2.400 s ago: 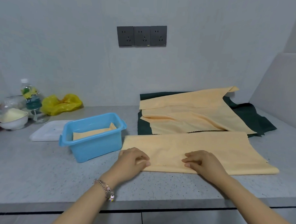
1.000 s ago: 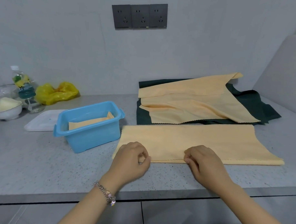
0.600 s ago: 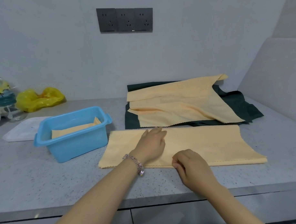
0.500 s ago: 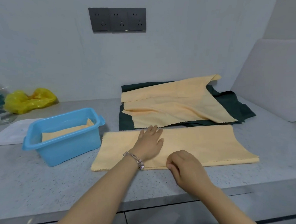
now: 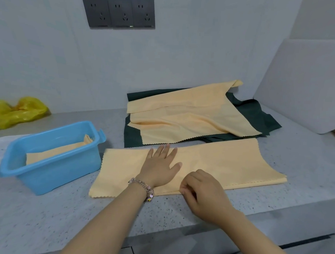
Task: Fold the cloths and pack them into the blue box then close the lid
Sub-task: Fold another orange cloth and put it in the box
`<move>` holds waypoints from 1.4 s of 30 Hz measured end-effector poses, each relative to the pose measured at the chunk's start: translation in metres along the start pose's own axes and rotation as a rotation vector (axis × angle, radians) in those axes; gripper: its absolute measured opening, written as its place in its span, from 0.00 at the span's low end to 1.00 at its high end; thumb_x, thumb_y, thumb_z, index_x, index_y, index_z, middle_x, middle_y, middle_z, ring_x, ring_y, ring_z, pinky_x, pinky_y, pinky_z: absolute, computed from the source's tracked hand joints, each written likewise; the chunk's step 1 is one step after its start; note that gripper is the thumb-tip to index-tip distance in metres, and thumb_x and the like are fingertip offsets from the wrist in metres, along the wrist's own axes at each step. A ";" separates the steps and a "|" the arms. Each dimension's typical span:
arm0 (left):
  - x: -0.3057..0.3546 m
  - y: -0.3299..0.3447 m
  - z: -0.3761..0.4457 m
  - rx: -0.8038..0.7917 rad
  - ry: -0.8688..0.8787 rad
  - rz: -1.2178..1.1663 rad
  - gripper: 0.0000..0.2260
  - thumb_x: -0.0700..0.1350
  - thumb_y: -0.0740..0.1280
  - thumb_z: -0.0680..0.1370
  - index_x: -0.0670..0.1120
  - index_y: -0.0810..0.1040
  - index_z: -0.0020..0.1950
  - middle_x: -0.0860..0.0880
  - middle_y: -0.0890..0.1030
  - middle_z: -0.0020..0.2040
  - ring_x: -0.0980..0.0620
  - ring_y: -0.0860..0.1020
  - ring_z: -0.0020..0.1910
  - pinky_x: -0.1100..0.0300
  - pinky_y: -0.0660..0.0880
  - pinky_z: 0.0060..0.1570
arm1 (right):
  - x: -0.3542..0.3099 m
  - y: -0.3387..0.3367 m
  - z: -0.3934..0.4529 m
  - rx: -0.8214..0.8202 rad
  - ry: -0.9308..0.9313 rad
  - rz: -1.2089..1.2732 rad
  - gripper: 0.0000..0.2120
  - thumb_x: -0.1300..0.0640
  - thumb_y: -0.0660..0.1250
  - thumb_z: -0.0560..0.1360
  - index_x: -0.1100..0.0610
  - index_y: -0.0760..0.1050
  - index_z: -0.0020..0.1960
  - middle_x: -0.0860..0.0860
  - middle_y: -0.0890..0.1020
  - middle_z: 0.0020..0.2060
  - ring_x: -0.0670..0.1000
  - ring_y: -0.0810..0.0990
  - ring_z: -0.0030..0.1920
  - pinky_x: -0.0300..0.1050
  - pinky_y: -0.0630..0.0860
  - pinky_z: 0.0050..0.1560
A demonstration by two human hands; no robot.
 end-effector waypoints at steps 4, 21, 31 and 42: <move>0.000 0.001 0.000 0.026 0.013 0.019 0.28 0.63 0.44 0.80 0.54 0.44 0.78 0.50 0.41 0.78 0.53 0.39 0.76 0.49 0.36 0.74 | 0.026 -0.005 0.035 0.036 0.169 -0.063 0.13 0.51 0.55 0.79 0.54 0.77 0.48 0.50 0.81 0.42 0.52 0.76 0.44 0.47 0.69 0.46; -0.003 0.001 0.001 0.003 -0.002 0.000 0.28 0.63 0.44 0.79 0.56 0.43 0.77 0.53 0.39 0.77 0.56 0.37 0.75 0.51 0.35 0.74 | 0.160 0.010 0.045 -0.347 0.514 -0.323 0.27 0.40 0.39 0.80 0.45 0.41 0.77 0.46 0.45 0.77 0.48 0.42 0.76 0.48 0.40 0.74; 0.001 0.000 -0.003 -0.018 0.000 0.002 0.28 0.62 0.44 0.80 0.56 0.42 0.77 0.53 0.39 0.77 0.56 0.36 0.75 0.52 0.35 0.74 | 0.176 -0.021 0.010 -0.375 0.694 -0.361 0.28 0.42 0.37 0.80 0.51 0.39 0.77 0.50 0.42 0.77 0.51 0.42 0.76 0.50 0.41 0.75; 0.036 0.004 -0.023 0.005 0.046 -0.019 0.25 0.57 0.43 0.82 0.53 0.43 0.78 0.53 0.40 0.78 0.57 0.38 0.75 0.56 0.33 0.71 | 0.088 0.029 0.030 -0.319 0.364 -0.224 0.25 0.48 0.41 0.82 0.51 0.43 0.77 0.48 0.46 0.77 0.47 0.42 0.76 0.45 0.40 0.74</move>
Point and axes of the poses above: each hand's wrist, its own z-axis towards the middle knuckle, its own y-axis out of the palm, x = y × z, the point moved 6 cm from there along z, towards the middle knuckle
